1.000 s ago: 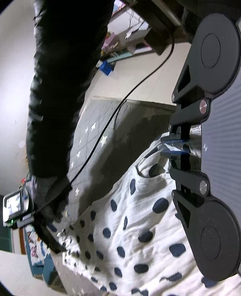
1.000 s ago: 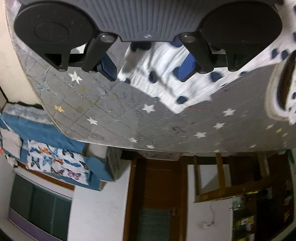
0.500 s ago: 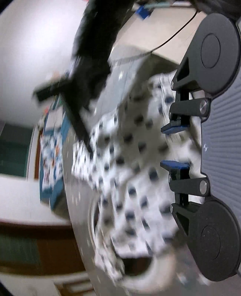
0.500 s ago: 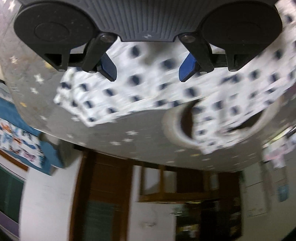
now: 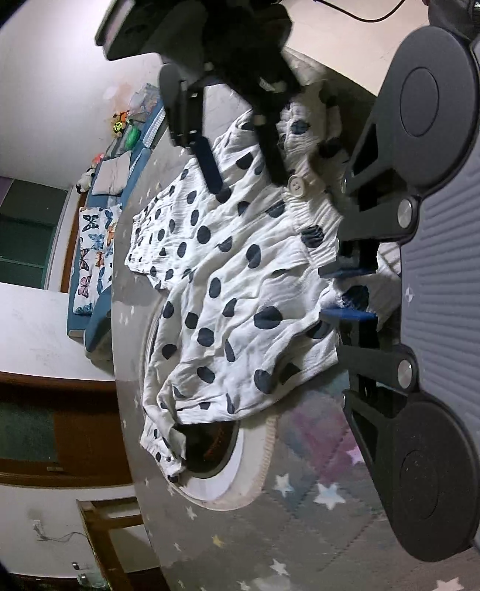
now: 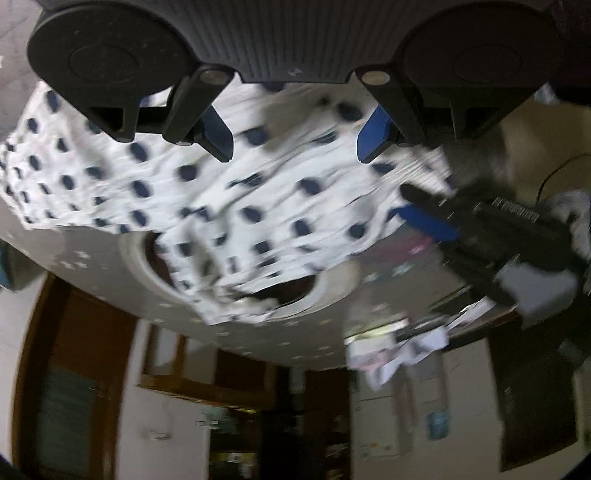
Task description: Fold clothes
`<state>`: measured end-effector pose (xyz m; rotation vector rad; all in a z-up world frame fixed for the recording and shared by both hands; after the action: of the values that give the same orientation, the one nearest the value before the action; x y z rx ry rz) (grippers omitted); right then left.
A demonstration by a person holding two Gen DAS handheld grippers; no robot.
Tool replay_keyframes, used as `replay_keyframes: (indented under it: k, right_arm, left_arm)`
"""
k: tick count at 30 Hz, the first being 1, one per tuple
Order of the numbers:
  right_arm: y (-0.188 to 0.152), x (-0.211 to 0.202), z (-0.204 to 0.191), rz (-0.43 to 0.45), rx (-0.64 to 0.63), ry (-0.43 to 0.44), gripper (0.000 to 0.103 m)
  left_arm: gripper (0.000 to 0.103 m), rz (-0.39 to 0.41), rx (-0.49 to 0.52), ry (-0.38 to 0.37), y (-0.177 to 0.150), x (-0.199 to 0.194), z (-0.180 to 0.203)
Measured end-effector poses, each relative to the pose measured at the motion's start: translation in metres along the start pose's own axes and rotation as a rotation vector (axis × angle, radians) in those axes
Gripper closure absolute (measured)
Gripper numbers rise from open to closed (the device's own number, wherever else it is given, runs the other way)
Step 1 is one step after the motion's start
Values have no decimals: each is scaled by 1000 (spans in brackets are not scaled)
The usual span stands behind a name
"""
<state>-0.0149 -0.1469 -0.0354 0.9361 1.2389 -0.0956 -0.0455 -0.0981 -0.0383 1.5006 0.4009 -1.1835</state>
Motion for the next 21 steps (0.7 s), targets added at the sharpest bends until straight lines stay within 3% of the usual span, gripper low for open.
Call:
replay_keyframes:
  k: [9, 16, 21]
  right_arm:
    - [-29, 4, -44, -111, -140, 82, 28]
    - [-2, -20, -26, -64, -75, 142, 28]
    - [28, -17, 6, -46, -59, 75, 28]
  left_arm:
    - [86, -64, 29, -33, -17, -17, 10]
    - [85, 24, -4, 14, 21, -38, -14]
    - [79, 66, -86, 99, 56, -31, -53]
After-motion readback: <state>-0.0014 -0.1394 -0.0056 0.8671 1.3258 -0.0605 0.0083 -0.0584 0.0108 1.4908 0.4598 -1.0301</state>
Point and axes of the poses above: each gripper's, at about its wrist camera, not at the fingertips, and x roughly the way its jaws point, z to its right, y to its top, the point moved 10 cm from there along x, roughly the way its jaws point, and after that the axes turned 13 degrees about -z, right-handed, at the moved point
